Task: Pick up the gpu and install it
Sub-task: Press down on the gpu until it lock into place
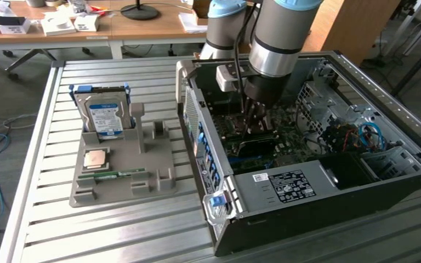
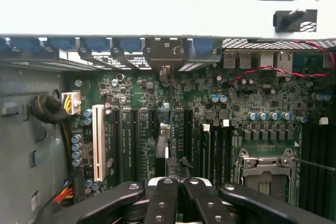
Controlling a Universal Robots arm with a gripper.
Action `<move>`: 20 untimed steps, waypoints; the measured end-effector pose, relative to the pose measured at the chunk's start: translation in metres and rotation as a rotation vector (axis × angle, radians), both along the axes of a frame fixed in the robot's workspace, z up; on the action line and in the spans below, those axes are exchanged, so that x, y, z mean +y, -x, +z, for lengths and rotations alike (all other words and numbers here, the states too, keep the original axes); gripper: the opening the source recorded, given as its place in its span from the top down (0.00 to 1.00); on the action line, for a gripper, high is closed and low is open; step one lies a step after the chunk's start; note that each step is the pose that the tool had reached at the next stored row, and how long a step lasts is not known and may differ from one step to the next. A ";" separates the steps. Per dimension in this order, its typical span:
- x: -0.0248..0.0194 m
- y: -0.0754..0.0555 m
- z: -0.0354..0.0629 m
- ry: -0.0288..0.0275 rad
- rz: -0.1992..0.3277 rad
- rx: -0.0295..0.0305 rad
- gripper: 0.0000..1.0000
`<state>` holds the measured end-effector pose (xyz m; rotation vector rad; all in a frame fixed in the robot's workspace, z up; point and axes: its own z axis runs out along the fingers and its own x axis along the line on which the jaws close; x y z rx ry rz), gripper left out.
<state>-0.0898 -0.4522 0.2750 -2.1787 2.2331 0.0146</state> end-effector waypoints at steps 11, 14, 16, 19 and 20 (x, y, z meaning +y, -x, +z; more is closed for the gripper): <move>0.0004 0.000 -0.0028 0.0000 0.000 0.0000 0.89; 0.0004 0.000 -0.0048 0.0008 0.000 0.0000 0.89; 0.0004 0.000 -0.0048 0.0011 0.000 0.0001 0.89; 0.0004 0.000 -0.0052 0.0008 0.001 -0.0001 0.89; 0.0005 0.000 -0.0057 0.0005 0.002 -0.0002 0.89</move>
